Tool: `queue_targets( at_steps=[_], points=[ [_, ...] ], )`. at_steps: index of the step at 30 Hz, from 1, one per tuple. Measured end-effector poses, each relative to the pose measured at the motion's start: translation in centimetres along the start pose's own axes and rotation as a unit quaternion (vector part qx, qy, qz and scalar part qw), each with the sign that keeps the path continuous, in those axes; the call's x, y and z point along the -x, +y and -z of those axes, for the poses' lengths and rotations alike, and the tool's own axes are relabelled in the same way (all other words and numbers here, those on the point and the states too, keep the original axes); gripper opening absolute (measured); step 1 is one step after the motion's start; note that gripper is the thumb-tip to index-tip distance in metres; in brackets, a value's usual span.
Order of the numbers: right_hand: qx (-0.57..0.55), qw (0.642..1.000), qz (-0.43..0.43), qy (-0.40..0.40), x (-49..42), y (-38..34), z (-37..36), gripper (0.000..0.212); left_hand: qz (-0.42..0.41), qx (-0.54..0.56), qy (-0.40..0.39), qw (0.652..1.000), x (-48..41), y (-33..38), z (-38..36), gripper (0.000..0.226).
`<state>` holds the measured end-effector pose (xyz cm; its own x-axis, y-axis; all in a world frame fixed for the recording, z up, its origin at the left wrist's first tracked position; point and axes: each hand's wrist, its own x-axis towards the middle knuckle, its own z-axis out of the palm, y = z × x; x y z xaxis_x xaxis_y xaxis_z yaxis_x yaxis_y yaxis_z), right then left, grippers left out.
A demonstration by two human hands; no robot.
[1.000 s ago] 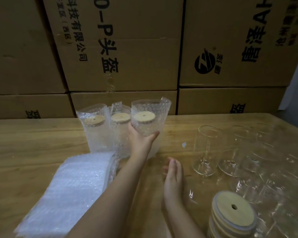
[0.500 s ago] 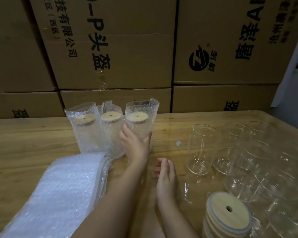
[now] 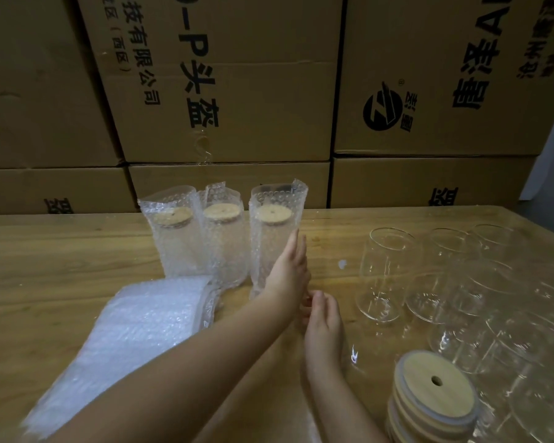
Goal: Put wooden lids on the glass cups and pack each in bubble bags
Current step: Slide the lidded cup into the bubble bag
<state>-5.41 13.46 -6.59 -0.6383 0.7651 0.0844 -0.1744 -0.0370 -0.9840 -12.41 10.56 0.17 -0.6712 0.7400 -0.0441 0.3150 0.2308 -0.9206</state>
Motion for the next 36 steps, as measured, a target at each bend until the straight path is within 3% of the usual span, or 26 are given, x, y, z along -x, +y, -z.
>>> queue_targets(
  at_steps=[2,4,6,10,26,30,36],
  points=[
    [-0.005,1.0,-0.003,0.0,-0.1,0.1,-0.1,0.023,0.001,-0.12,-0.08,0.99,-0.6,0.0,-0.2,0.073],
    [-0.002,1.0,-0.002,0.004,-0.1,0.2,-0.1,0.024,0.002,-0.214,-0.107,0.971,-0.8,-0.4,-0.7,0.091],
    [-0.004,1.0,0.001,0.009,-0.1,0.3,-0.2,0.026,-0.002,-0.272,-0.09,0.958,-1.2,-0.6,-1.4,0.099],
    [-0.009,1.0,0.001,0.012,-0.2,0.5,-0.4,0.026,-0.05,-0.323,-0.035,0.945,-2.2,-0.8,-2.7,0.093],
    [-0.017,1.0,0.016,0.001,-0.3,0.6,-0.3,0.025,-0.034,-0.277,-0.025,0.96,-3.2,-0.5,-4.6,0.092],
    [-0.013,1.0,0.021,0.005,-0.3,0.6,-0.3,0.026,-0.024,-0.221,-0.033,0.975,-2.5,-0.8,-4.9,0.091],
    [-0.006,1.0,0.019,-0.001,-0.2,0.7,-0.4,0.026,-0.065,-0.099,0.044,0.992,-0.9,-0.7,-5.7,0.088]
  ],
)
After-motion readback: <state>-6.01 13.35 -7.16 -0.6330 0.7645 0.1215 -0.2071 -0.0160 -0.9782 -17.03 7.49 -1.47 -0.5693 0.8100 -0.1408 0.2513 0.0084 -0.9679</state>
